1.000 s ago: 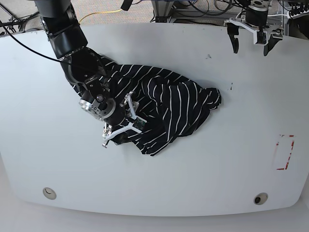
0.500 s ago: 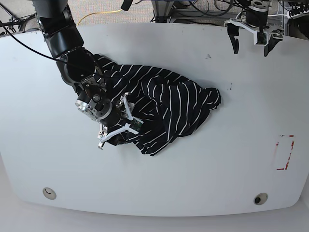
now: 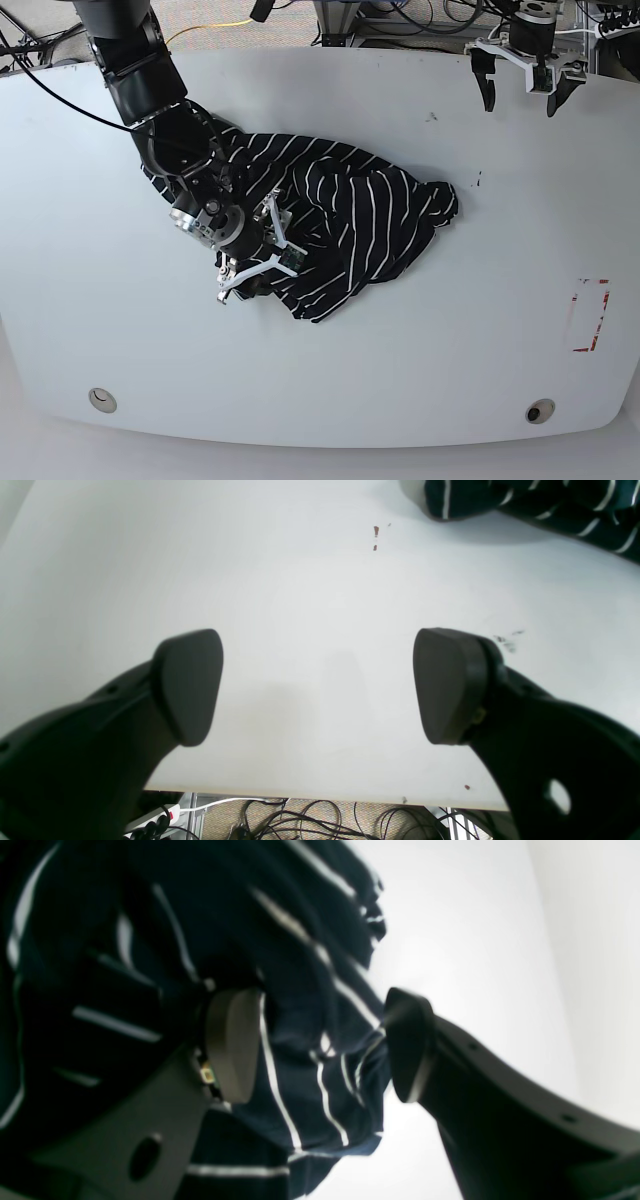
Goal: Fold the T-shirt properly
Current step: 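Close the right gripper on a shirt edge and lift it, then drag the held shirt with the right gripper, shaking it out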
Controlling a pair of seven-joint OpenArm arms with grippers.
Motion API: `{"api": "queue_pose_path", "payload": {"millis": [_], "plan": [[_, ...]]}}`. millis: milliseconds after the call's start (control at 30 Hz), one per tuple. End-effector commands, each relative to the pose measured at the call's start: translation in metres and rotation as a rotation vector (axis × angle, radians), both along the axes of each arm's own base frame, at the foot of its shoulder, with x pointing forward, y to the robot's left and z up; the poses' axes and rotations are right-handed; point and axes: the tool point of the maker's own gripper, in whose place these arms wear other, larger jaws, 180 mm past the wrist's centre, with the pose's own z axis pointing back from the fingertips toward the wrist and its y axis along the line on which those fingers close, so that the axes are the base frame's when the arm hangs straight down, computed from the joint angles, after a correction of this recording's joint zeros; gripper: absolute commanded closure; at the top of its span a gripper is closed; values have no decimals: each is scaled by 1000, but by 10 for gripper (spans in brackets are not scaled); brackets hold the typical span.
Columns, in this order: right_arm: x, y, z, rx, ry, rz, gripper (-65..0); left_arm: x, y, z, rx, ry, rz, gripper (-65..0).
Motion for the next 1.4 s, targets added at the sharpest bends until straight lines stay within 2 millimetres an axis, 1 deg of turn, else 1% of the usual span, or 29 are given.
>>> {"api": "queue_pose_path", "payload": {"millis": [0,100,133,300,367,467,533,633,700,800,867,1033,1100,1133,1167,1200,1267,1367], "plan": [[16,7,22,31,-60,2,-369,1,1,7,7,-24,-4,-560],[24,2,20,21,-53,-11,-369,1,1,7,7,-24,-4,-560],[26,4,21,25,-54,-11,-365,1,1,7,7,-24,-4,-560],[33,-1,17,14,-40,-25,-287,1,1,8,8,-24,-3,-560],[33,-3,12,9,-25,-30,-266,1,1,8,8,-24,-3,-560],[32,-2,11,13,-24,-25,-265,1,1,8,8,-24,-3,-560],[32,0,12,25,-28,-18,-252,1,1,8,8,-24,-3,-560],[31,3,12,29,-28,-13,-185,2,1,8,7,-26,-4,-560],[31,4,14,28,-30,-9,-106,2,1,8,7,-27,-4,-560],[29,7,16,18,-27,4,0,10,1,11,8,-49,-3,-560],[28,8,21,0,-28,13,0,11,1,12,8,-54,-3,-560],[28,16,48,-21,-81,43,0,15,1,13,7,-64,-4,-560],[36,17,71,-42,-127,43,0,25,-7,16,-8,-90,-17,-560],[38,17,76,-50,-138,41,0,27,-9,17,-11,-96,-22,-560],[41,20,87,-52,-159,43,0,30,-10,18,-14,-102,-26,-560],[46,24,102,-53,-190,42,0,31,-11,18,-16,-106,-30,-560],[54,26,126,-69,-235,38,0,33,-13,19,-19,-112,-33,-560],[74,25,172,-112,-322,30,0,39,-28,19,-48,-122,-63,-560]]}}
